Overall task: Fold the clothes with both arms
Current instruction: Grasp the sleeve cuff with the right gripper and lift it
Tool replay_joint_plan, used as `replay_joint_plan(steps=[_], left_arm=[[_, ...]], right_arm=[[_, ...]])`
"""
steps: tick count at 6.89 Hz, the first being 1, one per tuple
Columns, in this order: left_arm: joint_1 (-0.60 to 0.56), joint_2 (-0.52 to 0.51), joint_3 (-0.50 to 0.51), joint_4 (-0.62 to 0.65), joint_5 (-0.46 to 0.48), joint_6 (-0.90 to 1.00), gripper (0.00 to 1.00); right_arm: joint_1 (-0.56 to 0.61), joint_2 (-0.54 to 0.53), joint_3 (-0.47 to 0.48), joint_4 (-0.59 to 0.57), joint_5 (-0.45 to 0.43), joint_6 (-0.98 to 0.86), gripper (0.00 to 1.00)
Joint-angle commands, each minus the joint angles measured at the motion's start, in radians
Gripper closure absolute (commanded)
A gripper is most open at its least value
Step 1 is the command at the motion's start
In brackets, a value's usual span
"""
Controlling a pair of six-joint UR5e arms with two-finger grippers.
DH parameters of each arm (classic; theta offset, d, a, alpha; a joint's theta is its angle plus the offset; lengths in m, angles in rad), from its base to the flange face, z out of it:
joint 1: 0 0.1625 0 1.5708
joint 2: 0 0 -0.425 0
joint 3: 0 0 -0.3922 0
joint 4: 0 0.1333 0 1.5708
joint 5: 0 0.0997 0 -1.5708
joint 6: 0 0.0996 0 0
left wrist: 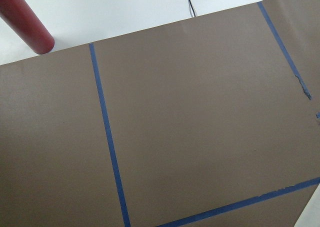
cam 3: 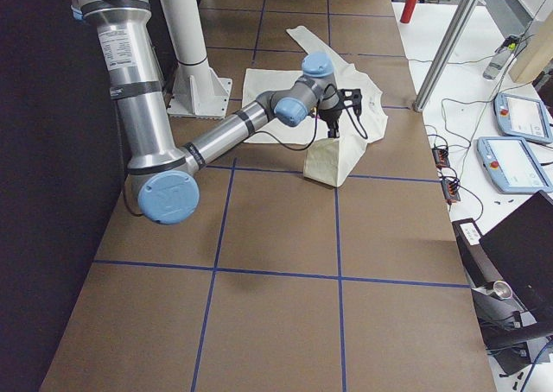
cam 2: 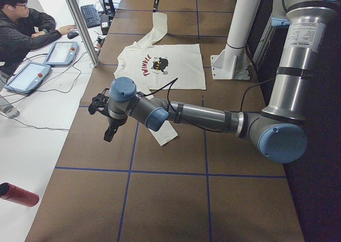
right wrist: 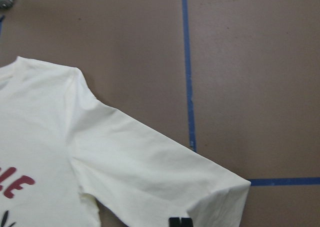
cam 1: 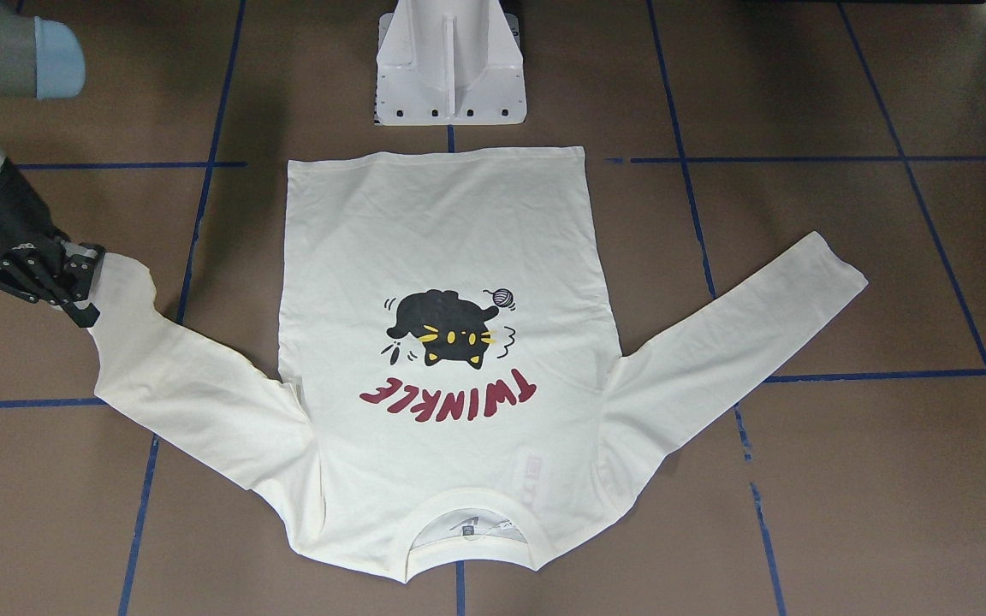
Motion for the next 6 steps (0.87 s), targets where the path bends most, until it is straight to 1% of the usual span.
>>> replay_joint_plan(steps=[1, 2, 3, 4, 5, 6], left_arm=[[0.0, 0.001, -0.001, 0.002, -0.001, 0.0, 0.0], [0.0, 0.0, 0.001, 0.002, 0.0, 0.0, 0.0], [0.0, 0.001, 0.002, 0.002, 0.0, 0.0, 0.0], [0.0, 0.0, 0.005, 0.002, 0.0, 0.0, 0.0], [0.0, 0.0, 0.009, 0.0, 0.0, 0.0, 0.0], [0.0, 0.001, 0.013, 0.0, 0.0, 0.0, 0.0]], right_arm=[[-0.047, 0.354, 0.0, -0.316, -0.079, 0.0, 1.0], [-0.074, 0.459, -0.03, -0.346, -0.121, -0.012, 1.0], [-0.117, 0.579, -0.114, -0.346, -0.146, -0.011, 1.0], [-0.21, 0.685, -0.241, -0.342, -0.255, -0.005, 1.0], [-0.287, 0.765, -0.356, -0.325, -0.357, 0.005, 1.0], [-0.341, 0.791, -0.441, -0.264, -0.397, 0.024, 1.0]])
